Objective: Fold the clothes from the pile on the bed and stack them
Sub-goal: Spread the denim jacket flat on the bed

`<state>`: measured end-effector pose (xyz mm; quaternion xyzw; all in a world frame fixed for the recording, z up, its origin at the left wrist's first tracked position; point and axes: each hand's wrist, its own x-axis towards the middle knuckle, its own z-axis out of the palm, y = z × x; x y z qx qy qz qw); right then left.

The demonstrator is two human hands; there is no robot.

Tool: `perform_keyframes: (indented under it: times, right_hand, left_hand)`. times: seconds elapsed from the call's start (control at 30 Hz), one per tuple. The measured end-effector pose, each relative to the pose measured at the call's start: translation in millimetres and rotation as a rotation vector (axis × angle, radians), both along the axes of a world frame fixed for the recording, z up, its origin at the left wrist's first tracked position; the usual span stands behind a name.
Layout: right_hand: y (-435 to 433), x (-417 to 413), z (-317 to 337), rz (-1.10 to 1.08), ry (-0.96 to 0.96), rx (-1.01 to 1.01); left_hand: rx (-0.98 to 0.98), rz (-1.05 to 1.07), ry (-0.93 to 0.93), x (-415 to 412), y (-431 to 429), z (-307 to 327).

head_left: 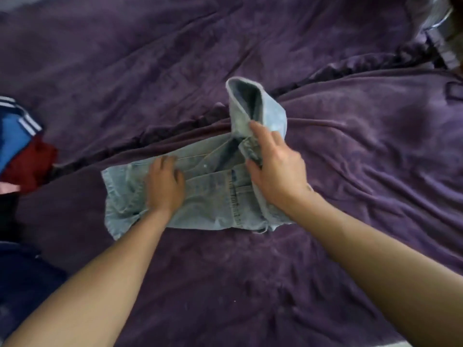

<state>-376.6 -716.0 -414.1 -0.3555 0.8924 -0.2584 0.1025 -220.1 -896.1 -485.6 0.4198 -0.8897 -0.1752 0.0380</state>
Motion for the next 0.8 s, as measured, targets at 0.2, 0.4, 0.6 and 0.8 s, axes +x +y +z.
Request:
perform_keyframes:
  times: [0.2,0.4,0.6,0.8]
  right_hand:
    - [-55.4,72.1,-59.3,0.237,-0.626,0.268]
    - [4.2,12.3,-86.4,-0.265,-0.218,0.033]
    - [-5.1,-8.2,-117.0,-0.377,-0.538,0.149]
    - [-27.4,14.4,-77.1,-0.418,-0.601,-0.067]
  left_hand:
    - [-0.117,0.15,-0.091,94.4,-52.6,18.2]
    - [-0.074,-0.352,0.004,50.6,10.5,-8.7]
    - [0.078,-0.53,-0.386,30.4,32.3,-74.9]
    - [0.065,-0.407,-0.044,53.6,-3.4,-30.2]
